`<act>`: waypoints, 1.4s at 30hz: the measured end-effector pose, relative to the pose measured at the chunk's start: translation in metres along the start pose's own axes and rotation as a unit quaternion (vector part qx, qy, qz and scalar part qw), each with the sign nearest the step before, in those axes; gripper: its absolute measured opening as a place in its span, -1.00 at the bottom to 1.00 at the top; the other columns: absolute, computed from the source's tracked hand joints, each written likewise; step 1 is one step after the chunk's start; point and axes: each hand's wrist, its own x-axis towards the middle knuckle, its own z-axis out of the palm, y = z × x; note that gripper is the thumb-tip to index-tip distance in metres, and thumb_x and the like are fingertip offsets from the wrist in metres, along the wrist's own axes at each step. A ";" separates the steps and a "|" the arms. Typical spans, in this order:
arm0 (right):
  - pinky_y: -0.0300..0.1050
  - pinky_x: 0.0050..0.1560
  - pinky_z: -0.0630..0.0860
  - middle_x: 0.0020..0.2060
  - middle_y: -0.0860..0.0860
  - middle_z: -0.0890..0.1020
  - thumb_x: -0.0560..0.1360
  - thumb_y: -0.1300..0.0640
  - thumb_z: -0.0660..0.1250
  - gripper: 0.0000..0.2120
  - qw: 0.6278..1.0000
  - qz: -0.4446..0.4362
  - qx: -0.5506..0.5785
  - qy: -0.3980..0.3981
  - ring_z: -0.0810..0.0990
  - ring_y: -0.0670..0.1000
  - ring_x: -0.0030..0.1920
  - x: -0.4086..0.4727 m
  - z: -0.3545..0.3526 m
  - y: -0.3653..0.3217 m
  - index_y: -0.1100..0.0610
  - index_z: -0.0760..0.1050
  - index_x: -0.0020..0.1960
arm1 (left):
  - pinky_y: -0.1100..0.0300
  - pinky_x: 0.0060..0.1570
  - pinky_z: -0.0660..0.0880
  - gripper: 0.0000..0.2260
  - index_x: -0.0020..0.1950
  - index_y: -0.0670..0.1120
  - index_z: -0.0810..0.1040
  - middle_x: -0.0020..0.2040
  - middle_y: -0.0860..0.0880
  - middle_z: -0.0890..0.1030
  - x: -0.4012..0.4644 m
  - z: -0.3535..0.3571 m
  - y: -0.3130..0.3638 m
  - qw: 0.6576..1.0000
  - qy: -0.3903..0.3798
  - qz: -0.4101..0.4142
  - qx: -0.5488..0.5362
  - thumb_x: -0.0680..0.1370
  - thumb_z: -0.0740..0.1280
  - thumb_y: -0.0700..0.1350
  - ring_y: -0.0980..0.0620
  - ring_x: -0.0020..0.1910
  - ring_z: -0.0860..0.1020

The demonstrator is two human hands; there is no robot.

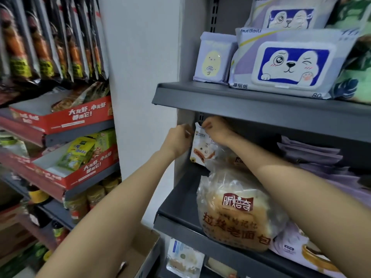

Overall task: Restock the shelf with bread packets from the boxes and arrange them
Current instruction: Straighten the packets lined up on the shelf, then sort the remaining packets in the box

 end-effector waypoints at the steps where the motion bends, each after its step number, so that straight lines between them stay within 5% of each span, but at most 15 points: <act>1: 0.09 0.26 0.45 0.19 0.23 0.56 0.56 0.33 0.14 -0.74 1.000 -0.013 0.009 -0.001 0.52 0.19 0.20 -0.010 -0.003 -0.006 0.29 0.52 0.17 | 0.02 0.05 0.54 -0.77 0.10 -0.19 0.56 0.03 -0.20 0.64 -0.011 -0.008 0.001 1.000 0.008 -0.018 -0.004 0.53 0.18 -0.30 -0.21 0.00 0.60; 4: 0.13 0.16 0.51 0.11 0.32 0.58 0.50 0.38 0.12 -0.72 0.997 -0.069 0.023 -0.005 0.55 0.27 0.16 -0.046 -0.007 -0.027 0.41 0.52 0.11 | 0.07 -0.04 0.57 -0.81 0.05 -0.16 0.57 -0.02 -0.17 0.66 -0.046 -0.032 0.003 0.997 0.030 -0.068 0.002 0.55 0.18 -0.24 -0.13 -0.15 0.63; 8: -0.05 0.15 0.51 0.11 0.13 0.62 0.55 0.26 0.15 -0.74 0.987 -0.156 0.014 -0.025 0.57 0.13 0.12 -0.105 0.002 -0.054 0.22 0.59 0.08 | 0.29 -0.34 0.48 -0.83 0.04 -0.19 0.57 -0.13 -0.09 0.66 -0.110 -0.058 0.000 0.987 0.063 -0.146 0.021 0.56 0.20 -0.21 0.05 -0.34 0.59; 12: 0.01 0.10 0.54 0.08 0.10 0.62 0.55 0.20 0.16 -0.75 0.970 -0.229 0.042 -0.072 0.58 0.12 0.07 -0.162 0.046 -0.073 0.15 0.57 0.12 | 0.20 -0.29 0.52 -0.82 -0.06 -0.15 0.62 -0.21 -0.07 0.64 -0.199 -0.075 -0.025 0.967 0.100 -0.227 0.062 0.53 0.21 -0.21 0.00 -0.30 0.59; 17: 0.04 0.06 0.54 0.04 0.10 0.63 0.55 0.14 0.19 -0.77 0.951 -0.240 0.021 -0.197 0.58 0.15 0.06 -0.214 0.136 -0.079 0.15 0.58 0.08 | 0.23 -0.36 0.49 -0.80 -0.24 -0.16 0.56 -0.37 -0.05 0.59 -0.285 -0.082 -0.087 0.926 0.051 -0.369 0.064 0.55 0.22 -0.19 0.03 -0.41 0.55; 21: 0.04 0.10 0.54 0.10 0.10 0.62 0.55 0.16 0.21 -0.77 0.934 -0.192 0.019 -0.301 0.57 0.12 0.10 -0.223 0.217 -0.071 0.14 0.57 0.13 | 0.12 -0.22 0.51 -0.82 -0.24 -0.20 0.52 -0.35 -0.16 0.57 -0.315 -0.075 -0.155 0.904 0.015 -0.423 0.067 0.54 0.23 -0.20 -0.08 -0.34 0.55; 26: -0.06 0.19 0.44 0.26 0.13 0.51 0.56 0.20 0.18 -0.69 0.917 -0.078 0.012 -0.391 0.49 0.14 0.25 -0.208 0.304 -0.059 0.21 0.46 0.27 | 0.17 -0.38 0.32 -0.82 -0.27 -0.16 0.41 -0.34 -0.10 0.45 -0.315 -0.046 -0.241 0.881 -0.064 -0.461 0.081 0.54 0.21 -0.20 -0.07 -0.29 0.44; 29: -0.08 0.23 0.38 0.36 0.12 0.42 0.57 0.15 0.20 -0.60 0.907 -0.024 0.003 -0.420 0.42 0.14 0.32 -0.194 0.350 -0.048 0.17 0.32 0.40 | 0.12 -0.20 0.40 -0.84 -0.01 -0.23 0.52 -0.03 -0.21 0.57 -0.312 -0.022 -0.289 0.855 -0.105 -0.501 0.083 0.55 0.23 -0.15 -0.14 -0.07 0.51; 34: -0.17 0.12 0.47 0.24 0.14 0.50 0.54 0.20 0.27 -0.57 0.879 0.118 0.076 -0.456 0.49 0.14 0.19 -0.167 0.434 -0.023 0.29 0.31 0.36 | 0.17 -0.13 0.36 -0.69 0.19 -0.24 0.50 0.20 -0.23 0.55 -0.312 0.024 -0.366 0.811 -0.131 -0.569 0.045 0.58 0.21 -0.05 -0.16 0.08 0.53; 37: -0.51 -0.36 0.38 0.11 0.07 0.47 0.56 0.27 0.23 -0.68 0.856 0.181 0.124 -0.468 0.41 0.02 0.04 -0.157 0.486 -0.007 0.24 0.38 0.31 | 0.13 0.04 0.41 -0.64 0.29 -0.25 0.45 0.29 -0.22 0.50 -0.311 0.043 -0.404 0.776 -0.124 -0.619 0.016 0.61 0.17 -0.04 -0.19 0.24 0.48; 42: -0.31 -0.18 0.42 -0.20 0.14 0.49 0.52 0.28 0.26 -0.93 0.841 0.239 0.108 -0.473 0.49 0.03 -0.19 -0.134 0.581 0.016 0.29 0.47 -0.11 | 0.13 0.25 0.36 -0.61 0.35 -0.28 0.40 0.36 -0.22 0.44 -0.311 0.063 -0.448 0.726 -0.091 -0.681 -0.029 0.65 0.13 -0.04 -0.18 0.35 0.41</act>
